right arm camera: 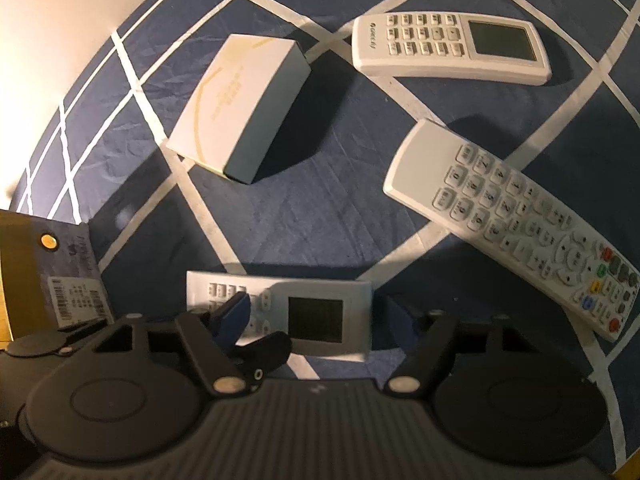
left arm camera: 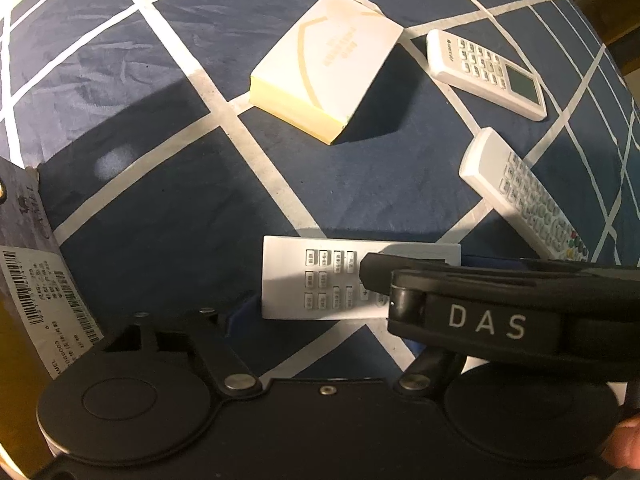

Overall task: Organize objects
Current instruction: 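Close the right gripper on the white remote and lift it, then carry the white remote with the right gripper over the cardboard box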

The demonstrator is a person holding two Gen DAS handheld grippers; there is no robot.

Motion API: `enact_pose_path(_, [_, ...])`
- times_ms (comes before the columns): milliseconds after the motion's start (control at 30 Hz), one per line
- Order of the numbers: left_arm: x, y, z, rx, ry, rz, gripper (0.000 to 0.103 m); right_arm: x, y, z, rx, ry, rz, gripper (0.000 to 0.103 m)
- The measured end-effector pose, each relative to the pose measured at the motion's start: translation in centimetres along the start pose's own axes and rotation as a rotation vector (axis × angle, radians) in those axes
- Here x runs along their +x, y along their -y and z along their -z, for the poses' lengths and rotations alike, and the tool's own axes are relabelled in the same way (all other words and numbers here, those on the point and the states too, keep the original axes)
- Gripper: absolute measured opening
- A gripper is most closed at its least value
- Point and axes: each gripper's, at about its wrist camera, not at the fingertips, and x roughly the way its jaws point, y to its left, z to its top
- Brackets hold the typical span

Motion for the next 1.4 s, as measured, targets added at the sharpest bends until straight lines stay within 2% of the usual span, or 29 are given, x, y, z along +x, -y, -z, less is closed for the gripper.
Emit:
enact_pose_path(133, [0.1, -0.1, -0.2, -0.001, 0.004, 0.013, 0.073, 0.0, -0.4, -0.2, -0.022, 0.008, 0.006, 0.067])
enact_pose_path(600, [-1.3, 0.0, 0.2, -0.008, 0.024, 0.004, 0.072, -0.9, -0.9, 0.0, -0.045, 0.02, 0.0, 0.066])
enact_pose_path(1033, [-7.8, -0.7, 1.6, -0.046, 0.119, -0.039, 0.072, -6.1, -5.2, 0.8, -0.12, 0.081, -0.044, 0.066])
enact_pose_path(1400, [-14.1, -4.9, 4.6, -0.146, 0.217, -0.08, 0.072, -9.3, -11.7, 2.8, -0.249, 0.122, -0.091, 0.066])
